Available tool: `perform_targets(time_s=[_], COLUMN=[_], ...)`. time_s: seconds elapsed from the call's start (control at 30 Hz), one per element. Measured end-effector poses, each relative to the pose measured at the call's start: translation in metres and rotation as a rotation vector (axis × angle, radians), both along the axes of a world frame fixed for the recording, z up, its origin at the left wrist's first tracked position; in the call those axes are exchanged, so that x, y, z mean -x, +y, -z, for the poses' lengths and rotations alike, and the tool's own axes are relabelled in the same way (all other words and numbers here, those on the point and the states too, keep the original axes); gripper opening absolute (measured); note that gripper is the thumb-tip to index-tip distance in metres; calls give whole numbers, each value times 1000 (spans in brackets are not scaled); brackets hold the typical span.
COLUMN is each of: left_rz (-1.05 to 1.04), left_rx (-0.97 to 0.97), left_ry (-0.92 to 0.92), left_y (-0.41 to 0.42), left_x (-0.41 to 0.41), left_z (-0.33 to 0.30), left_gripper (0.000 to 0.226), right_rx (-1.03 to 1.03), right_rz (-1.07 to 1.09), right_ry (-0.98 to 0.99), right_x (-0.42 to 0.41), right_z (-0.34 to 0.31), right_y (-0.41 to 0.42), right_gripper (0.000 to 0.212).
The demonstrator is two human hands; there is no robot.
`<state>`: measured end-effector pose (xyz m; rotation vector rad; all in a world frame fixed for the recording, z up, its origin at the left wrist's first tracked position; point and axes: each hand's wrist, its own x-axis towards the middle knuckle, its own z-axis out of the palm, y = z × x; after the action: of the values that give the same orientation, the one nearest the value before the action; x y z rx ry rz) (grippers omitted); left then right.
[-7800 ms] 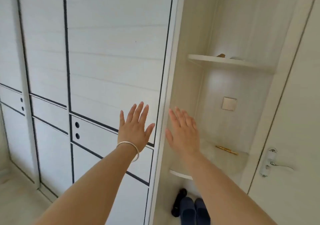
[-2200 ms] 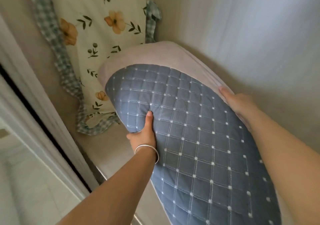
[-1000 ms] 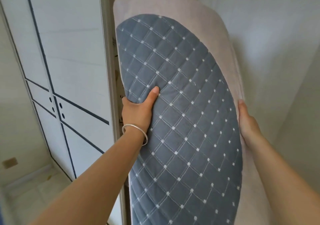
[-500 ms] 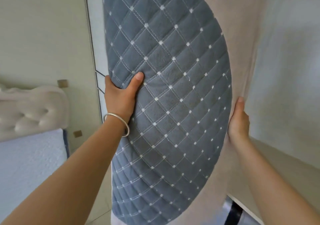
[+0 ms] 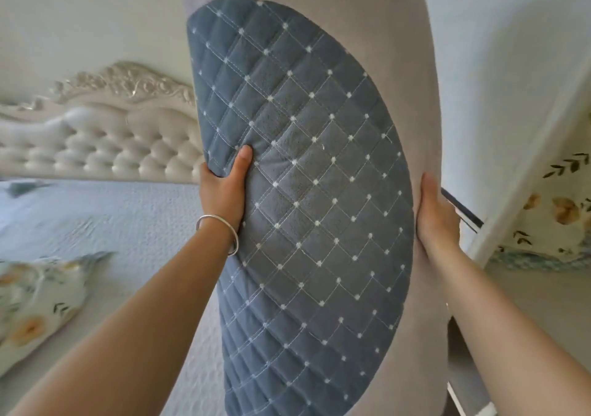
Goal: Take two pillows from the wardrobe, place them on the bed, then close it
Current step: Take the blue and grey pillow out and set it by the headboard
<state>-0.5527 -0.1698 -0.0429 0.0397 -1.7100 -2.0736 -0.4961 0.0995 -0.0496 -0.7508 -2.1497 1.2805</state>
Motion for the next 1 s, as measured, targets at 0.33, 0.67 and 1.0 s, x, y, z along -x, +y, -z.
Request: perform_targets(time_s=[0.33,0.67,1.0], left_rz=[-214,-353,-316], left_rx=[-53,-77,-88], left_ry=[-542,-630,-818], left_y=[-24,-20,-38], left_x=[115,262,386], left_z=[72,75,159], left_gripper=[108,121,113], right_rx=[-113,-163,-246], right_rz=[-311,-496,-620], right_ry=[-381,-392,-316], right_x=[193,394,567], right_z=[49,64,102], right_y=[-16,-18,-61], right_gripper=[86,89,77])
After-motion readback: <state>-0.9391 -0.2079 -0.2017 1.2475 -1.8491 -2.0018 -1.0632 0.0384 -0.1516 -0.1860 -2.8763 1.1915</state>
